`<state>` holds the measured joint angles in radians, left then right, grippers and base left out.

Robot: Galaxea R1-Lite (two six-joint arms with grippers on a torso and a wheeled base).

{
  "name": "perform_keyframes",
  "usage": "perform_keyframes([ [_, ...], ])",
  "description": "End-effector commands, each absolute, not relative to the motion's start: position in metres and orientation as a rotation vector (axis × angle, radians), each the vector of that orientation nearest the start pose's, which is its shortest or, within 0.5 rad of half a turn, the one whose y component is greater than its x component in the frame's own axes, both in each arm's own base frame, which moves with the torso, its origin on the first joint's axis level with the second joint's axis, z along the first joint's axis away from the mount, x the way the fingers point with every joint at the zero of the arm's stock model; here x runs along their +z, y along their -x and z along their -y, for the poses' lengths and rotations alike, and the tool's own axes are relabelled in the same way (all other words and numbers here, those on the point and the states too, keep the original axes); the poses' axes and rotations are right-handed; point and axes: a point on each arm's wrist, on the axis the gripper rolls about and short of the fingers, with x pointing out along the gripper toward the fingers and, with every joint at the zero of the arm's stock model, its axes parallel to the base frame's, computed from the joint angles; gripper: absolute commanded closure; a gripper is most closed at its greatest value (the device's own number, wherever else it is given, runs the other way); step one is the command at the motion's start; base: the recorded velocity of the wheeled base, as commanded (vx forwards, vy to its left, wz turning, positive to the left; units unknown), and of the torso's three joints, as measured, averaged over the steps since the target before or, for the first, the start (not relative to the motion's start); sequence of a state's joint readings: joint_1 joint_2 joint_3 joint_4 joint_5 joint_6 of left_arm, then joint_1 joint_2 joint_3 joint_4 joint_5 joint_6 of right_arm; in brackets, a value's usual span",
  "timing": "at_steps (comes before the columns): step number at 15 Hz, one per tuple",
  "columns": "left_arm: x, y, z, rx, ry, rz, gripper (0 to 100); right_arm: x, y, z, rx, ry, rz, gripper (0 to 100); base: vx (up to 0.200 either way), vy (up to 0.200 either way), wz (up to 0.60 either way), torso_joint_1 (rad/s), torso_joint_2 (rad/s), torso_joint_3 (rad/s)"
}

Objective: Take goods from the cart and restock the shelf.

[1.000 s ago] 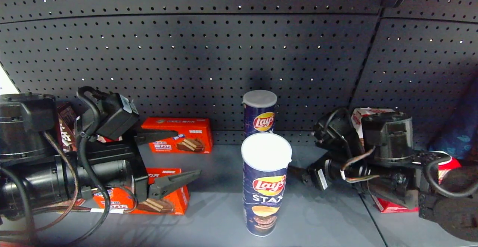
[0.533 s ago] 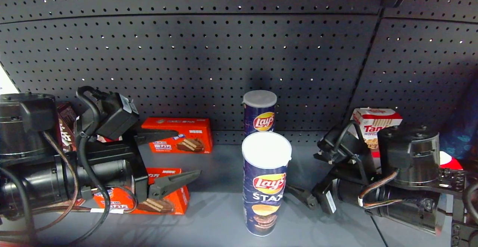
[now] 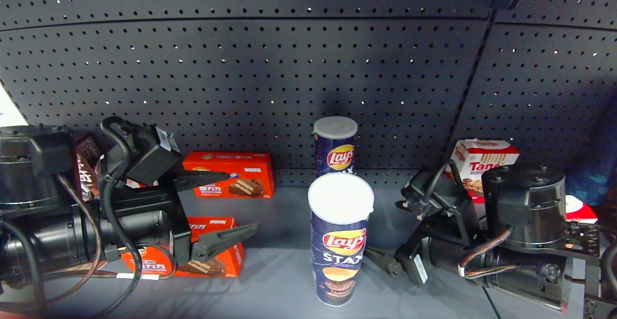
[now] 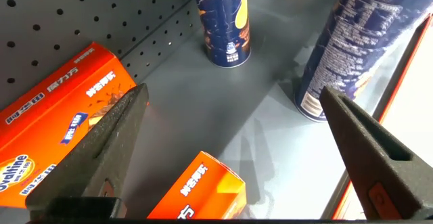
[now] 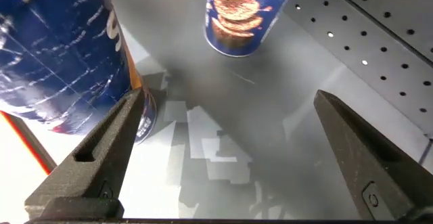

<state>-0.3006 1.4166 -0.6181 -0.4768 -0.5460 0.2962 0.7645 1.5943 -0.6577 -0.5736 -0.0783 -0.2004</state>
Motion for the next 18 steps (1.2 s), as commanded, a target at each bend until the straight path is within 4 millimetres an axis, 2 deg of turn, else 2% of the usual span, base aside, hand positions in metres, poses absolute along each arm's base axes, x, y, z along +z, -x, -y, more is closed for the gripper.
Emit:
perform_keyframes([
  [1,0.192,-0.211,0.078,-0.881,-0.235,-0.203,0,0.167,-0.194,-0.184,0.715,0.344,-0.271,0,0.000,0.000,0.00,0.000,0.00,0.000],
  [8,0.192,-0.210,0.077,-0.881,-0.235,-0.206,0,0.170,-0.199,-0.181,0.691,0.332,-0.262,0,0.000,0.000,0.00,0.000,0.00,0.000],
  [11,0.190,-0.210,0.077,-0.882,-0.235,-0.211,0,0.188,-0.241,-0.170,0.556,0.291,-0.213,0,0.000,0.000,0.00,0.000,0.00,0.000],
  [12,0.190,-0.210,0.077,-0.882,-0.235,-0.211,0,0.189,-0.247,-0.170,0.543,0.288,-0.212,0,0.000,0.000,0.00,0.000,0.00,0.000],
  [13,0.190,-0.210,0.077,-0.880,-0.234,-0.210,0,0.189,-0.262,-0.171,0.514,0.283,-0.210,0,0.000,0.000,0.00,0.000,0.00,0.000],
  [18,0.190,-0.208,0.075,-0.874,-0.234,-0.210,0,0.176,-0.293,-0.188,0.503,0.286,-0.228,0,0.000,0.000,0.00,0.000,0.00,0.000],
])
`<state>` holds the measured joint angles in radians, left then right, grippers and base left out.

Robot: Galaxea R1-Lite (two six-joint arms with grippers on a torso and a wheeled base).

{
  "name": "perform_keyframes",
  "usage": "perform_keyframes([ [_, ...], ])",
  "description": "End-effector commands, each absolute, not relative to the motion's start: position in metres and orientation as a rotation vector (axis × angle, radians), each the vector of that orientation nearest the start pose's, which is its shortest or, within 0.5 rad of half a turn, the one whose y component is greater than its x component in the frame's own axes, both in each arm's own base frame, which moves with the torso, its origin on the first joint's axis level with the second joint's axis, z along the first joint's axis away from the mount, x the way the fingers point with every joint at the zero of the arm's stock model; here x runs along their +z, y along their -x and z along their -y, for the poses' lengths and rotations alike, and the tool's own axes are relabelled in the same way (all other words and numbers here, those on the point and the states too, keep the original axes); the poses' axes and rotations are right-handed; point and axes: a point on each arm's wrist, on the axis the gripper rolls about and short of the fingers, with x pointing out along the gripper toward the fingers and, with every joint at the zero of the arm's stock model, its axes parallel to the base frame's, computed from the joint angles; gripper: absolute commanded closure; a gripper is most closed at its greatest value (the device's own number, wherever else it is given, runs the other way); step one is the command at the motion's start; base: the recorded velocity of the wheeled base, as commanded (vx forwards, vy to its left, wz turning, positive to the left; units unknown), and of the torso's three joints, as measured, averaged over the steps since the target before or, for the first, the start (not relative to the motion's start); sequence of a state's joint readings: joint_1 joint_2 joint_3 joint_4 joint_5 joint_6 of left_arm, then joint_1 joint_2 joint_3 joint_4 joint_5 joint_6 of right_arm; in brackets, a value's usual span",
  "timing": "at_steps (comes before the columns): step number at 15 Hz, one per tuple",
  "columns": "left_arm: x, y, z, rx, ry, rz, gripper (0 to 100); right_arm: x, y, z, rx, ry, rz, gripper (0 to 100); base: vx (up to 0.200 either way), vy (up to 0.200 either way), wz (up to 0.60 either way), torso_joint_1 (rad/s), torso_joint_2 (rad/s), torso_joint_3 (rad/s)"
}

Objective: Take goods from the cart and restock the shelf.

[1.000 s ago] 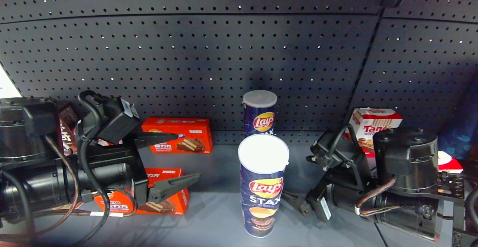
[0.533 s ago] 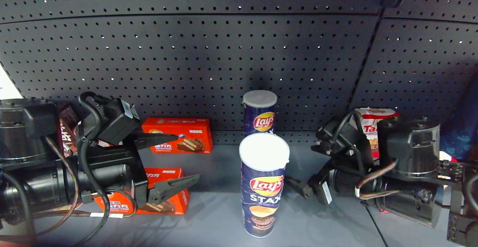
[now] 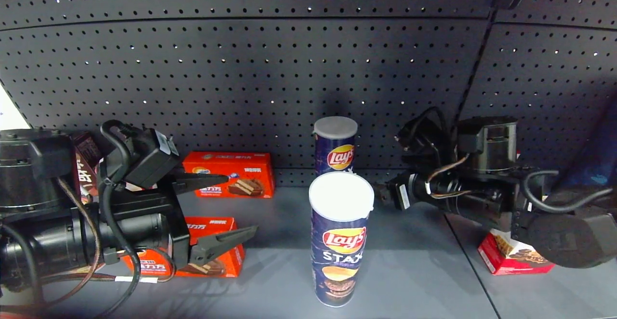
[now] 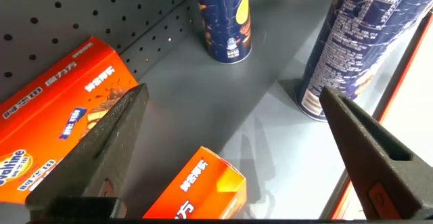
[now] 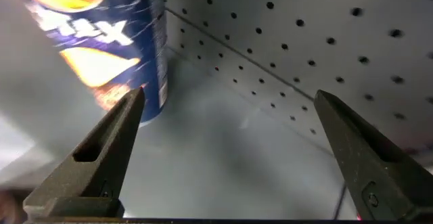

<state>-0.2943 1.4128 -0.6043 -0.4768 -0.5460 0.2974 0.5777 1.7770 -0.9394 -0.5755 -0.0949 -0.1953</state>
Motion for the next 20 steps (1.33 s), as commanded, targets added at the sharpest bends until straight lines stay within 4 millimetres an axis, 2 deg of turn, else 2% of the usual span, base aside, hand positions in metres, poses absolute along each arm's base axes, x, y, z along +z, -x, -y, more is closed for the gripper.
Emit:
perform_keyframes([
  [1,0.190,-0.208,0.075,-0.874,-0.234,-0.210,0,0.176,-0.294,-0.188,0.503,0.286,-0.228,0,0.000,0.000,0.00,0.000,0.00,0.000],
  [2,0.190,-0.208,0.075,-0.874,-0.235,-0.209,0,0.179,-0.304,-0.193,0.495,0.277,-0.208,0,0.000,0.000,0.00,0.000,0.00,0.000],
  [4,0.190,-0.208,0.075,-0.872,-0.233,-0.210,0,0.179,-0.309,-0.194,0.489,0.275,-0.205,0,0.000,0.000,0.00,0.000,0.00,0.000],
  [20,0.189,-0.208,0.072,-0.864,-0.232,-0.213,0,0.167,-0.312,-0.199,0.504,0.280,-0.223,0,0.000,0.000,0.00,0.000,0.00,0.000],
])
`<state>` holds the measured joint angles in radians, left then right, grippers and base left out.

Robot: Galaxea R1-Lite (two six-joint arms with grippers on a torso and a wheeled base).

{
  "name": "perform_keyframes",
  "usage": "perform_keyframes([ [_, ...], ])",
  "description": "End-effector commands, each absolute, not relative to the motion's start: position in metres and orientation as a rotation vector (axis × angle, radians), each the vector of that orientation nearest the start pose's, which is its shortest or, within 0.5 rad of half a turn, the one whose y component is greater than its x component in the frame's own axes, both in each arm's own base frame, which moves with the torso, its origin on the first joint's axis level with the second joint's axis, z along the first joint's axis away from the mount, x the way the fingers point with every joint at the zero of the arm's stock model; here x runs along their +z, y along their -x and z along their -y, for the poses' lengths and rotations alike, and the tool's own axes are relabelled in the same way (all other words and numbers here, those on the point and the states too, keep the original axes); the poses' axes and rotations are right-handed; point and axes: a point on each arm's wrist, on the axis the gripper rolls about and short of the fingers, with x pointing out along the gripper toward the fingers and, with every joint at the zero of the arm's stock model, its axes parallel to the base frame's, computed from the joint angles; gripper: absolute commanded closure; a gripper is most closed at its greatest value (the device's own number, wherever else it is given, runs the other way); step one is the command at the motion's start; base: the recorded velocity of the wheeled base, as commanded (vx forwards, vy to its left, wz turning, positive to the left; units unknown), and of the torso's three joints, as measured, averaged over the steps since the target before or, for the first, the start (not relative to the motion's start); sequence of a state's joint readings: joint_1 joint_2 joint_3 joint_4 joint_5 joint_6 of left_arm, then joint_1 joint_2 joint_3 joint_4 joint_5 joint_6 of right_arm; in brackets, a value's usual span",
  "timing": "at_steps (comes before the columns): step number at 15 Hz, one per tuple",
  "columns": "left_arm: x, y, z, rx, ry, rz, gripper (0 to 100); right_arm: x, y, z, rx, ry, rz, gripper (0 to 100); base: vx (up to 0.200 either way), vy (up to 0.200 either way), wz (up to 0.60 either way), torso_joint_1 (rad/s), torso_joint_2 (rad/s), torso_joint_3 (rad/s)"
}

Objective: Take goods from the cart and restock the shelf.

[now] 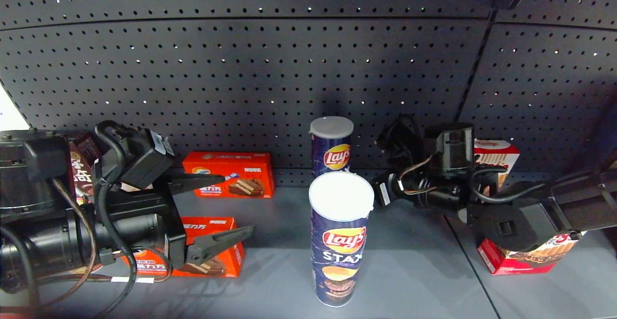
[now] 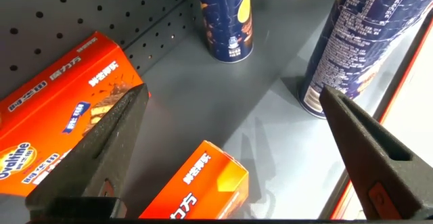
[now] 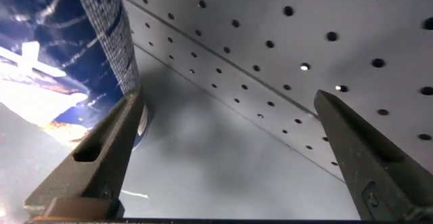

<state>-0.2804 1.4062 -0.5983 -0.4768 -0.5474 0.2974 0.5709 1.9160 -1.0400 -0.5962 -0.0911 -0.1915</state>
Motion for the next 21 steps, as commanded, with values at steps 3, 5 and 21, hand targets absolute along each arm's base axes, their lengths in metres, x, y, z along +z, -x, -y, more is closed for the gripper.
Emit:
perform_keyframes([
  [3,0.189,-0.208,0.072,-0.864,-0.232,-0.215,0,0.167,-0.312,-0.199,0.502,0.280,-0.223,0,0.000,0.000,0.00,0.000,0.00,0.000],
  [5,0.189,-0.208,0.072,-0.864,-0.232,-0.215,0,0.170,-0.311,-0.197,0.500,0.276,-0.218,0,0.000,0.000,0.00,0.000,0.00,0.000],
  [21,0.176,-0.023,0.009,-0.411,-0.134,0.125,0,0.242,-0.092,-0.029,0.152,0.148,0.154,0,0.000,0.000,0.00,0.000,0.00,0.000],
])
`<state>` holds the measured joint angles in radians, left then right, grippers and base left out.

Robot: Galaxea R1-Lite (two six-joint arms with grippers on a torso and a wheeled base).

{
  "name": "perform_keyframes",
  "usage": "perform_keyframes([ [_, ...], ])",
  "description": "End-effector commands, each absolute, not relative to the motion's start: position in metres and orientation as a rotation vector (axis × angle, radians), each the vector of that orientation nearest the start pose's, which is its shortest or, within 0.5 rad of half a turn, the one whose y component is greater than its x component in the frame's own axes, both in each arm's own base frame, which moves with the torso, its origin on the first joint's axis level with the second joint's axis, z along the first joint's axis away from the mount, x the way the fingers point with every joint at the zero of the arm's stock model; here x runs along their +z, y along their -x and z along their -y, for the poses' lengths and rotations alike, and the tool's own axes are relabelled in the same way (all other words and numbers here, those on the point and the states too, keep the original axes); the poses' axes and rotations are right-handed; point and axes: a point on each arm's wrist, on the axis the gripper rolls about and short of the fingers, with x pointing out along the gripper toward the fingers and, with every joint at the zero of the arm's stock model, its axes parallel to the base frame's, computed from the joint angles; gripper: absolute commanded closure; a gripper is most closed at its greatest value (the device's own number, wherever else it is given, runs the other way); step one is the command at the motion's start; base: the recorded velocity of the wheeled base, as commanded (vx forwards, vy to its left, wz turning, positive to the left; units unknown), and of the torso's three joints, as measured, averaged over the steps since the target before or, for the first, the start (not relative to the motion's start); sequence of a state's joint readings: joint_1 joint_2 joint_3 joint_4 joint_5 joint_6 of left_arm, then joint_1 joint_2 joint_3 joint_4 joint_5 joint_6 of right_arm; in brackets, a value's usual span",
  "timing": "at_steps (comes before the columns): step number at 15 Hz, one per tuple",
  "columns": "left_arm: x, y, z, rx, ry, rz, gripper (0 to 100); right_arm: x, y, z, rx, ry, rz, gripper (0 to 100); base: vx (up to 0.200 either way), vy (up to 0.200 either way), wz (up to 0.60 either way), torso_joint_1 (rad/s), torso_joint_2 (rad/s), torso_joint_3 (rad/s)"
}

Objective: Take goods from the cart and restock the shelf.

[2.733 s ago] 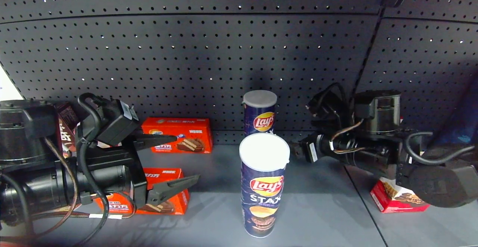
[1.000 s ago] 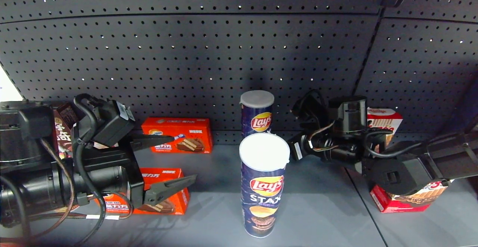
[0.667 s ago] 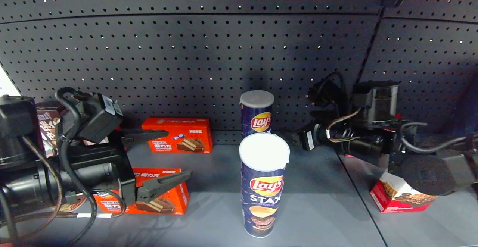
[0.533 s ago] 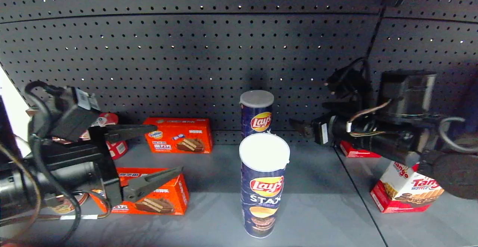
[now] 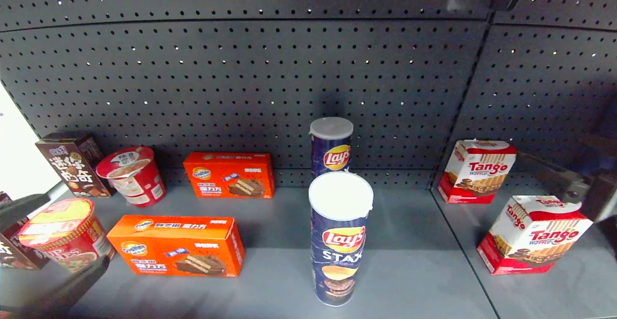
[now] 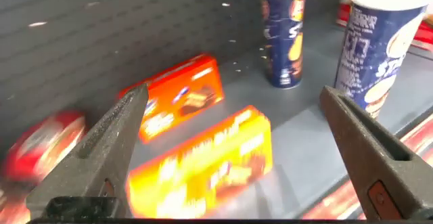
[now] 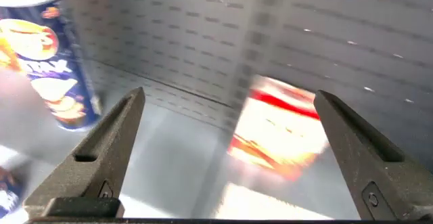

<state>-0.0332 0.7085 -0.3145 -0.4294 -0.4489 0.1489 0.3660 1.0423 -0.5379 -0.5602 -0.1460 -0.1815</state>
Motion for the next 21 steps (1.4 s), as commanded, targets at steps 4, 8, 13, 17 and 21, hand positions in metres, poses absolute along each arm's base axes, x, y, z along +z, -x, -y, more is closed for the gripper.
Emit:
perform_keyframes([
  [4,0.147,0.007,0.008,-0.395,-0.115,0.048,0,0.218,-0.057,-0.013,0.031,0.137,0.162,0,0.000,0.000,0.00,0.000,0.00,0.000],
  [8,0.119,0.034,0.005,-0.239,-0.119,0.040,0,0.164,-0.027,0.003,-0.194,0.139,0.096,0,0.000,0.000,0.00,0.000,0.00,0.000],
  [13,0.103,0.039,0.005,-0.206,-0.176,0.006,0,0.118,0.007,0.009,-0.294,0.115,0.143,0,0.000,0.000,0.00,0.000,0.00,0.000],
  [17,0.082,0.027,0.005,-0.212,-0.233,0.005,0,0.100,0.016,0.007,-0.133,0.072,0.127,0,0.000,0.000,0.00,0.000,0.00,0.000],
  [21,0.083,0.026,0.006,-0.280,-0.218,0.041,0,0.089,0.016,0.000,0.180,0.079,0.029,0,0.000,0.000,0.00,0.000,0.00,0.000],
])
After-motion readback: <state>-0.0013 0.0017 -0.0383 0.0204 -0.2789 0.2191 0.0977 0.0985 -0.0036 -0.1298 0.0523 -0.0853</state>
